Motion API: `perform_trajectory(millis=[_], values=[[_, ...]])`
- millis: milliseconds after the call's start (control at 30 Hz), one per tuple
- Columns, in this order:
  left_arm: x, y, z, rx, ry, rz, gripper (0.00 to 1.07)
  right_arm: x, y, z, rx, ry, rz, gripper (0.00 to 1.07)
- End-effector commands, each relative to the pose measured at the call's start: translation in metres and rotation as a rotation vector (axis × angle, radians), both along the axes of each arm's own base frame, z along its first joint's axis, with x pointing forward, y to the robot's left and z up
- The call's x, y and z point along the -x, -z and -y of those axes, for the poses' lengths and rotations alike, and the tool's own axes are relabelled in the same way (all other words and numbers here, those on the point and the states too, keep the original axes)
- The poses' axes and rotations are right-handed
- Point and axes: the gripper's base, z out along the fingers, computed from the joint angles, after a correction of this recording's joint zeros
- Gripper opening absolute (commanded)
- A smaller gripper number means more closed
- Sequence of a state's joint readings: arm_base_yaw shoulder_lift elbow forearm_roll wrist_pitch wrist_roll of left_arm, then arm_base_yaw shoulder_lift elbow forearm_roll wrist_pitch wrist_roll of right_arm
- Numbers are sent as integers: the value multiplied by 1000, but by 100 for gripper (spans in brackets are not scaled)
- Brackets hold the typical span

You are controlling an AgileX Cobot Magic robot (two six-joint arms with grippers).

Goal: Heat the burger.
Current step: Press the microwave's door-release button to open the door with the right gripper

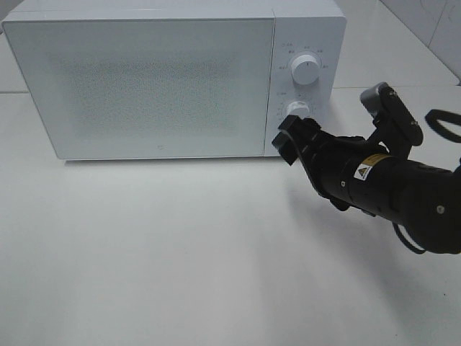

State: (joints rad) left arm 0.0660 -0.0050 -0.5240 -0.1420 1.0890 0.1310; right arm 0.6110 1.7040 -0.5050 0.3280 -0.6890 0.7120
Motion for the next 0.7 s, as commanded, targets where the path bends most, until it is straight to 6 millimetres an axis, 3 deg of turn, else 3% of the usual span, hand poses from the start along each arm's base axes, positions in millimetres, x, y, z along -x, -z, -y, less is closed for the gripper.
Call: perform_trajectory(millis=[33,167,233,367,533,700], values=[[2,-1,0,3,-3,32,98,11,-15,3,229,-196,19,75],[2,-1,0,3,-3,32,98,18,-26,4,335,-302,42,75],[2,-1,0,3,-3,32,98,26,-41,5,476,-466,63,75],[2,-1,0,3,-3,32,98,33,-48,4,557,-593,35,75],[2,-1,0,3,-3,32,98,48,-64,6,672,-827,-107,75],[2,-1,0,3,-3,32,98,59,-75,12,713,-908,-206,75]])
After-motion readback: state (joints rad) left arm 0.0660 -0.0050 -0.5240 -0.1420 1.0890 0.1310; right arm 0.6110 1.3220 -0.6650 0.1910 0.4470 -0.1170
